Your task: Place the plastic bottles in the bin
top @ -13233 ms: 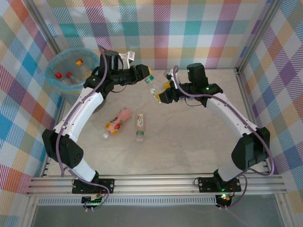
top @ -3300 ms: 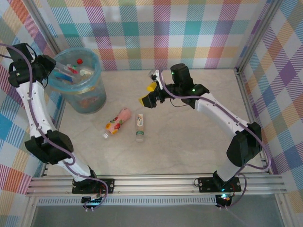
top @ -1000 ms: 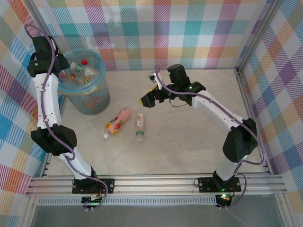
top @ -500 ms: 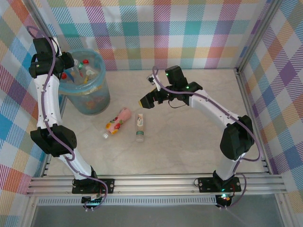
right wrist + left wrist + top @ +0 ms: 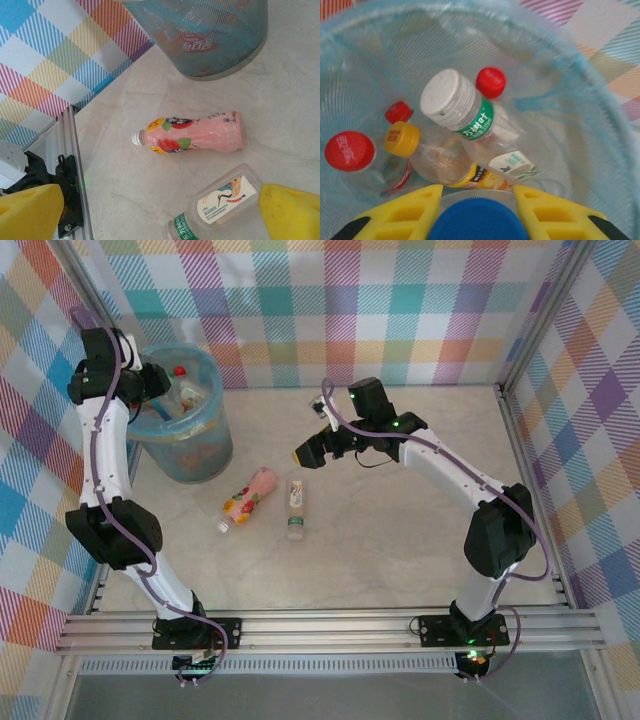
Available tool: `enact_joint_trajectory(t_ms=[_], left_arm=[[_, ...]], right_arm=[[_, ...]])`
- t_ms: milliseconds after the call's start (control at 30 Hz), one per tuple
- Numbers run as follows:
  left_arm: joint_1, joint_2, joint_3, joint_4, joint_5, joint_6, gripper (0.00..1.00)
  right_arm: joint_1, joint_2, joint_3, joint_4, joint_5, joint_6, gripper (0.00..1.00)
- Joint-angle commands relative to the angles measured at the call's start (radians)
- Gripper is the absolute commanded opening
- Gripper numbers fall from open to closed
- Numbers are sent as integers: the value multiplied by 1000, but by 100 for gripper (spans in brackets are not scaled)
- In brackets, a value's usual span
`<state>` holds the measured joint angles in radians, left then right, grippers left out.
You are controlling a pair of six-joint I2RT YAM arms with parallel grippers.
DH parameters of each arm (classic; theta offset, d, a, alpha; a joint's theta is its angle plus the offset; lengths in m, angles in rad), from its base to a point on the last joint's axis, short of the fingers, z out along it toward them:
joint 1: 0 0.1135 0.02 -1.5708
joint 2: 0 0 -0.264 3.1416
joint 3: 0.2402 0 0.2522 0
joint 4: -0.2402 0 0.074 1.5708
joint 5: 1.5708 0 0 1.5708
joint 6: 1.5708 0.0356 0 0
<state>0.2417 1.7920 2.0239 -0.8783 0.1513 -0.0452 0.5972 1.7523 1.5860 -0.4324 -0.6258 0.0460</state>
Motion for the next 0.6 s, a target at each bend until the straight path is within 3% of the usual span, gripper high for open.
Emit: enact_joint_trajectory(t_ms=[0,133,233,333,433,500,567], left_arm=[[-4,38,-19,-49,-85,34,7],[-3,47,17,-55,-88,-5,22],[-3,44,52,-39,-50,-36,24],[-3,59,110,-62,-10,-57,38],[-3,51,101,-48,18,-71,45],[-2,44,84,-39,40,-81,57],[-4,39,71,-35,50,-82,59]], right_arm=[[7,28,23,-18,-29,19,100],[8,40,32,-29,-32,33,100],[9,44,36,-34,-34,38,100],[9,47,39,-34,-31,40,100],[9,47,41,-34,-30,40,100],[8,49,40,-34,-30,41,100],[9,50,42,-34,-33,43,100]])
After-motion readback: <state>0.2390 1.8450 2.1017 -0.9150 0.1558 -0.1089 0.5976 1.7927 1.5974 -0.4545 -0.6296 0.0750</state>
